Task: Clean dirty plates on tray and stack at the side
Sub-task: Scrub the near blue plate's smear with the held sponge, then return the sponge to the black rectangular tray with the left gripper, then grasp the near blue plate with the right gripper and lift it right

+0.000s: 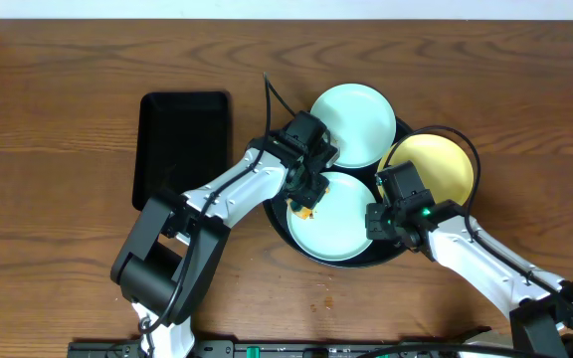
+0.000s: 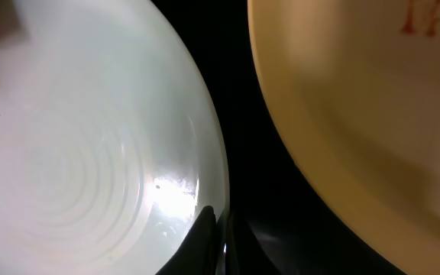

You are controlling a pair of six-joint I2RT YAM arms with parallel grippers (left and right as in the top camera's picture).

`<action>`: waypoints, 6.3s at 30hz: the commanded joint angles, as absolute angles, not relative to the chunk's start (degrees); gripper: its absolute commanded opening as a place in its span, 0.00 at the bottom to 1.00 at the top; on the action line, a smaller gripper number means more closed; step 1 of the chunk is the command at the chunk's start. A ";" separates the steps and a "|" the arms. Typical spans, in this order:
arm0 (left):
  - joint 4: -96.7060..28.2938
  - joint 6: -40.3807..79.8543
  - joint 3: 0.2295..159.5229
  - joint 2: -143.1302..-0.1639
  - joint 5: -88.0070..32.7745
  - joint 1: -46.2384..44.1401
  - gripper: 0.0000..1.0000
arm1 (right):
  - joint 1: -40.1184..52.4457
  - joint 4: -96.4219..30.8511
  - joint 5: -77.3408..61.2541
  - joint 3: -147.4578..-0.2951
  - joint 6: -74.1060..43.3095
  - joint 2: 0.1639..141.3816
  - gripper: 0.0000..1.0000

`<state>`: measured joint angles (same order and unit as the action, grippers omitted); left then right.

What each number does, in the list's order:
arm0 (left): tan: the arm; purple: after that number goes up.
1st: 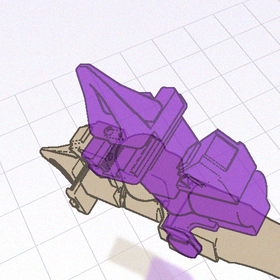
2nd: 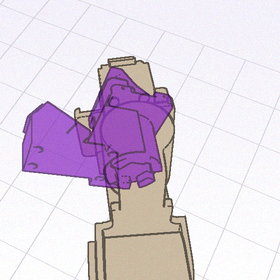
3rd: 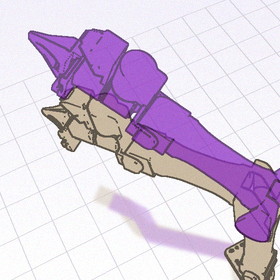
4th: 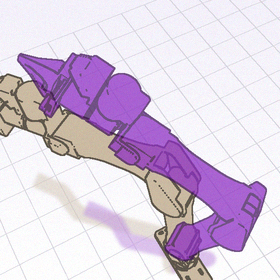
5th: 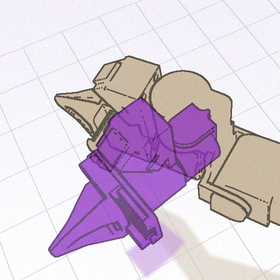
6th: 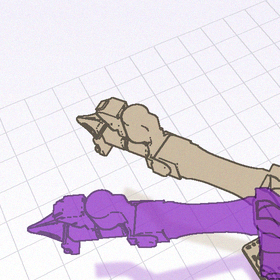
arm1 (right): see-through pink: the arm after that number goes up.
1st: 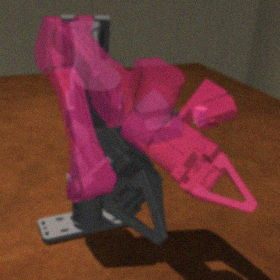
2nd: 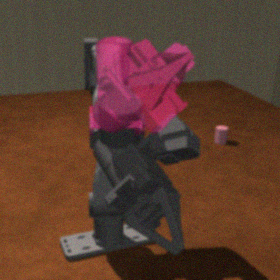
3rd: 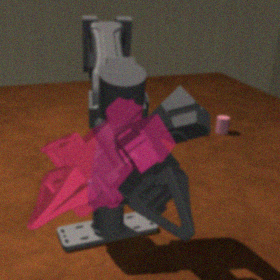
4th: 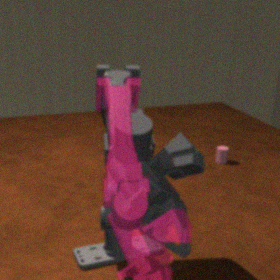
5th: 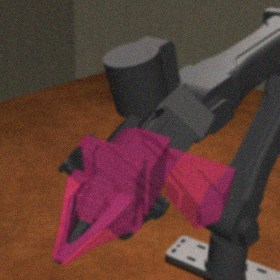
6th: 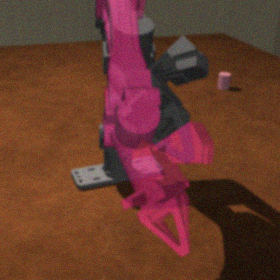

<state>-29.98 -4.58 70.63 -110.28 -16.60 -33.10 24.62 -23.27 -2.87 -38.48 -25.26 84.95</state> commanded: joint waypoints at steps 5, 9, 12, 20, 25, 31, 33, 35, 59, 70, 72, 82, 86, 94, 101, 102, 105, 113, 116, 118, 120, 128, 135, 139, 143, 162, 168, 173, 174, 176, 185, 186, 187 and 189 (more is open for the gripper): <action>-29.12 -5.34 70.54 -111.13 -12.99 -32.97 0.07 | 25.21 -21.69 -3.46 -36.29 -26.79 85.54 0.01; -27.73 -5.34 70.08 -111.18 -12.82 -32.99 0.08 | 25.21 -21.67 -3.46 -36.25 -26.79 85.54 0.01; -25.76 -5.34 68.53 -111.18 -12.82 -32.97 0.08 | 25.21 -21.65 -3.46 -36.25 -26.76 85.54 0.01; -22.83 -5.32 64.49 -111.18 -12.86 -32.99 0.08 | 25.21 -21.63 -3.46 -36.25 -26.74 85.54 0.01; -19.53 -5.32 60.99 -111.18 -13.08 -32.99 0.08 | 25.21 -21.63 -3.46 -36.25 -26.74 85.54 0.01; -18.50 -5.34 58.76 -111.18 -15.62 -32.97 0.08 | 25.21 -21.61 -3.46 -36.25 -26.74 85.54 0.01; -18.52 -5.32 58.70 -111.18 -17.58 -32.99 0.08 | 25.21 -21.58 -3.46 -36.25 -26.74 85.54 0.01; -18.55 -5.32 58.70 -111.20 -18.50 -32.99 0.08 | 25.21 -21.61 -3.46 -36.25 -26.74 85.54 0.01; -18.00 -7.05 58.65 -111.20 -18.79 -32.97 0.08 | 25.21 -21.61 -3.46 -36.25 -26.74 85.54 0.01; -17.45 -7.22 58.50 -111.24 -16.08 -32.97 0.08 | 25.21 -21.54 -3.44 -36.25 -26.74 85.54 0.01; -17.43 -7.20 58.22 -111.24 -16.08 -32.97 0.08 | 25.21 -21.50 -3.44 -36.25 -26.74 85.54 0.01; -16.16 -6.13 55.61 -111.24 -18.35 -32.97 0.08 | 25.21 -21.37 -3.44 -36.25 -26.74 85.54 0.01; -16.36 -5.72 55.61 -111.24 -25.54 -32.97 0.08 | 25.19 -21.37 -3.44 -36.25 -26.72 85.54 0.01; -17.04 -1.56 55.61 -111.24 -28.10 -32.97 0.08 | 25.15 -21.39 -3.44 -36.25 -26.72 85.54 0.01; -15.62 0.82 56.07 -111.22 -41.21 -32.62 0.08 | 25.15 -21.39 -3.44 -36.25 -26.70 85.54 0.01; -15.18 1.21 56.53 -111.22 -44.75 -32.36 0.08 | 25.15 -21.39 -3.44 -36.25 -26.70 85.54 0.01; -13.52 4.10 58.81 -110.98 -54.63 -30.87 0.08 | 25.15 -21.41 -3.46 -36.25 -26.70 85.54 0.01; -4.89 16.10 67.22 -105.86 -69.65 -20.93 0.08 | 25.15 -21.50 -3.46 -36.25 -26.70 85.54 0.01; 2.22 23.05 68.62 -102.37 -71.22 -15.66 0.08 | 25.15 -21.58 -3.46 -36.25 -26.70 85.54 0.01; 4.40 24.12 68.62 -100.53 -70.98 -12.78 0.08 | 25.15 -21.58 -3.46 -36.25 -26.70 85.54 0.02; 3.51 24.10 68.60 -99.00 -69.10 -9.17 0.08 | 25.15 -21.61 -3.46 -36.25 -26.70 85.54 0.06; -18.87 14.68 68.60 -98.48 -47.62 3.36 0.08 | 25.17 -21.89 -3.49 -36.25 -26.74 85.54 0.25; -30.22 8.21 67.85 -98.48 -15.53 6.39 0.08 | 25.17 -21.58 -3.49 -36.25 -26.74 85.54 0.22; -28.99 7.29 66.39 -98.85 -12.05 5.82 0.11 | 25.17 -21.65 -3.49 -36.25 -26.74 85.54 0.04; -28.25 7.31 65.78 -99.29 -9.63 5.82 0.26 | 25.15 -21.82 -3.49 -36.51 -26.72 85.43 0.01; -28.45 7.33 65.78 -99.39 -8.29 5.82 0.84 | 25.21 -51.59 21.98 -64.79 -7.38 77.82 0.01; -28.42 7.33 65.78 -99.39 -8.29 5.82 0.85 | 26.00 -53.80 33.34 -68.27 -4.27 77.84 0.01; -28.42 7.31 65.78 -99.39 -8.29 5.82 0.85 | 31.31 -53.23 46.85 -68.53 -3.92 77.91 0.01; -28.42 7.31 65.78 -99.39 -8.29 5.82 0.85 | 32.71 -52.86 49.50 -68.53 -3.36 77.91 0.01; -28.42 7.31 65.78 -99.39 -8.29 5.82 0.85 | 35.68 -51.62 53.69 -68.53 -1.28 77.91 0.01; -28.42 7.31 65.78 -99.39 -8.29 5.82 0.86 | 45.93 -46.19 64.31 -68.53 2.44 77.91 0.01; -28.42 7.31 65.78 -99.39 -8.29 5.82 0.86 | 46.52 -45.39 64.29 -68.53 2.44 77.91 0.01; -28.42 7.33 65.78 -99.39 -8.29 5.82 0.86 | 47.07 -44.36 64.29 -68.53 2.42 77.91 0.01; -28.42 7.33 65.78 -99.39 -8.29 5.82 0.86 | 47.79 -42.94 64.27 -68.53 2.42 77.91 0.01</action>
